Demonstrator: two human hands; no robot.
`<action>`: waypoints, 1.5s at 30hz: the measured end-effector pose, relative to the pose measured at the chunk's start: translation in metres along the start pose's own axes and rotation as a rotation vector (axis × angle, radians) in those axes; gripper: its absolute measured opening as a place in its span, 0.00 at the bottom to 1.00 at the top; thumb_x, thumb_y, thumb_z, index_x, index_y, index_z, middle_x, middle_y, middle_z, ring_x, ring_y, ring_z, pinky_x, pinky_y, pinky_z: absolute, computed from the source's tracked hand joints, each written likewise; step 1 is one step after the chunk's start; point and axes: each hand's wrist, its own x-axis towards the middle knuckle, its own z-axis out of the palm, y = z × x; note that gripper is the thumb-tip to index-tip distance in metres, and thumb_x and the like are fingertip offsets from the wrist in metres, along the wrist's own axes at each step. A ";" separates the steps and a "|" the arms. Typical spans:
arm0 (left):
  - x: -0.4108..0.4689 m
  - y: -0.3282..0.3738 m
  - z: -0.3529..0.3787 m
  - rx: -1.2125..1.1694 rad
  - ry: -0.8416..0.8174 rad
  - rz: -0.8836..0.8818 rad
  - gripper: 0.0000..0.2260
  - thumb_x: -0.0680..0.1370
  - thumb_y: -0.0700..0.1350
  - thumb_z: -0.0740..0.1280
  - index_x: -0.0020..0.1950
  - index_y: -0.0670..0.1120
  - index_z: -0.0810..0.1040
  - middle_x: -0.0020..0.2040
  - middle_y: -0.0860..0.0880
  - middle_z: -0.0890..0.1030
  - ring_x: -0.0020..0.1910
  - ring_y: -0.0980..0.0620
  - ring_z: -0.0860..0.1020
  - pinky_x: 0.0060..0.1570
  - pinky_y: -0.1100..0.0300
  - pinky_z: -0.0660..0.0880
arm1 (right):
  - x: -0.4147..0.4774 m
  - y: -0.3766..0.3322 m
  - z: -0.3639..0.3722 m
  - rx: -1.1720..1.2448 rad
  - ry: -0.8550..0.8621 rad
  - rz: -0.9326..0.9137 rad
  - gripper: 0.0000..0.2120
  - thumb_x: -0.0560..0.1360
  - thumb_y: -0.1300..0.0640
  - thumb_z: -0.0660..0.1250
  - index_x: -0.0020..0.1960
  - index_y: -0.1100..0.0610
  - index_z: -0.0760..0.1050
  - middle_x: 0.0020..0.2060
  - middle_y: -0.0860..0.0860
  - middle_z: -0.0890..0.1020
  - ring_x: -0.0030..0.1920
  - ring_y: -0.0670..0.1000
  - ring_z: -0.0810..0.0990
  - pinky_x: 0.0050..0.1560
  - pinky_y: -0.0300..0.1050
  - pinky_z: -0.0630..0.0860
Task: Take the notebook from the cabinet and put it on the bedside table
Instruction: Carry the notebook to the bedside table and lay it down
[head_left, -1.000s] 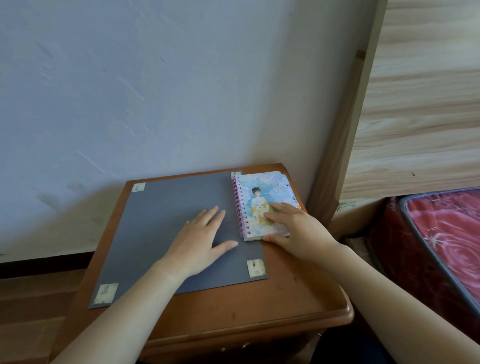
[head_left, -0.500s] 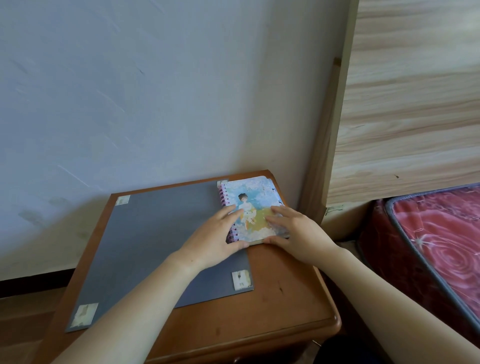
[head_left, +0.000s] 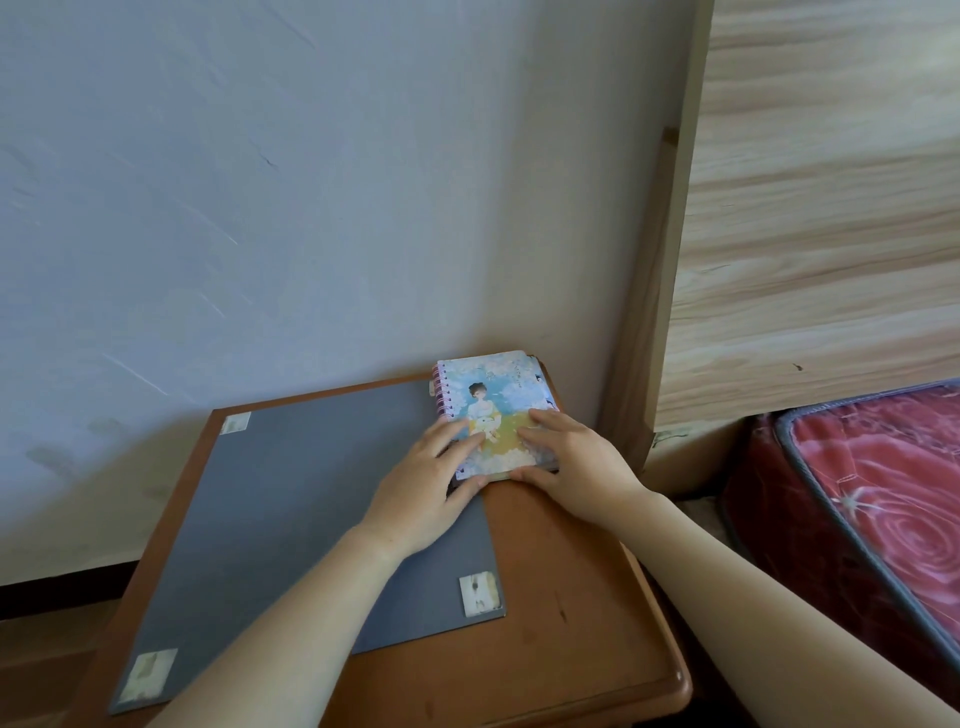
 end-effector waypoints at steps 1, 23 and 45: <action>-0.001 0.000 0.003 -0.050 0.043 0.002 0.21 0.77 0.55 0.60 0.70 0.52 0.66 0.72 0.55 0.62 0.71 0.63 0.50 0.66 0.58 0.61 | 0.001 0.000 0.000 0.002 -0.001 0.008 0.27 0.71 0.41 0.66 0.67 0.50 0.68 0.71 0.49 0.65 0.71 0.49 0.59 0.67 0.46 0.61; -0.002 -0.002 0.007 0.008 0.094 -0.006 0.21 0.76 0.55 0.61 0.68 0.51 0.69 0.71 0.52 0.66 0.72 0.55 0.57 0.65 0.58 0.60 | -0.003 -0.005 0.009 -0.052 0.024 -0.010 0.26 0.75 0.44 0.61 0.70 0.52 0.63 0.72 0.50 0.61 0.73 0.50 0.54 0.68 0.47 0.60; 0.006 0.015 -0.108 0.229 -0.107 0.085 0.24 0.77 0.58 0.55 0.70 0.50 0.65 0.72 0.49 0.64 0.70 0.48 0.61 0.65 0.51 0.61 | -0.011 -0.073 -0.070 -0.140 0.030 0.064 0.24 0.74 0.39 0.58 0.67 0.48 0.66 0.68 0.47 0.69 0.67 0.48 0.65 0.60 0.48 0.69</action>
